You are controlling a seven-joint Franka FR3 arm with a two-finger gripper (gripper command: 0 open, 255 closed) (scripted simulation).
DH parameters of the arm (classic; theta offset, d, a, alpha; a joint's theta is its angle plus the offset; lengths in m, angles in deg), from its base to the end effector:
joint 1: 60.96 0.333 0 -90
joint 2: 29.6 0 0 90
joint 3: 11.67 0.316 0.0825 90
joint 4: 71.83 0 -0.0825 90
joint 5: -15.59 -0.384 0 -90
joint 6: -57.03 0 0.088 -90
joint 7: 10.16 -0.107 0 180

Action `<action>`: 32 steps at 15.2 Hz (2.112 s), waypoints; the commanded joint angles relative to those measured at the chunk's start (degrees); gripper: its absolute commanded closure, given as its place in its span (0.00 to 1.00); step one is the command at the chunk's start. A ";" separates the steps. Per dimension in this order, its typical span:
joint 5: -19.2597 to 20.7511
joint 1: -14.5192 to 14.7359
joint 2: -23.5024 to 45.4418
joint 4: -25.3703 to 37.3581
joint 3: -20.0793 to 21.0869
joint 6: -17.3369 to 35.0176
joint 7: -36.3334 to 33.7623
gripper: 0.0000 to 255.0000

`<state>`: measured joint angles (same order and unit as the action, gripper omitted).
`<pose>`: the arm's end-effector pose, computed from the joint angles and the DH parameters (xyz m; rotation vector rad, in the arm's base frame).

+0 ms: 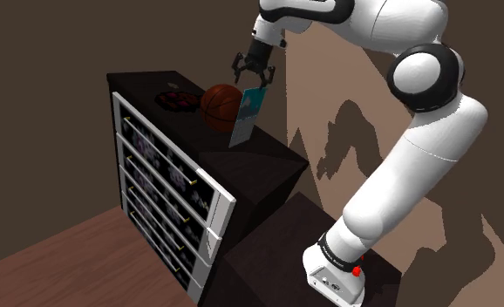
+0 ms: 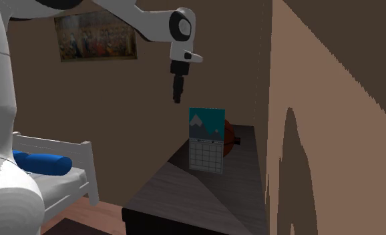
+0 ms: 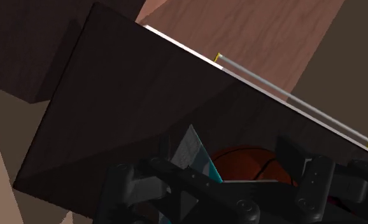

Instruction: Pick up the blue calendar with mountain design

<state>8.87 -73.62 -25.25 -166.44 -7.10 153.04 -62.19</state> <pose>0.5764 -0.0719 0.5530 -2.6228 1.5450 0.1422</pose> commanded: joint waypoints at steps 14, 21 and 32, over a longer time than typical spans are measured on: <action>-1.92 -1.49 7.83 3.64 -1.87 4.03 -7.31 1.00; -1.92 -1.47 7.82 3.62 -1.86 4.04 -7.34 1.00; -1.76 -1.57 8.44 12.10 -1.87 -3.74 -8.41 1.00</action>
<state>7.09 -75.22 -16.92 -155.48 -8.99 150.28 -70.41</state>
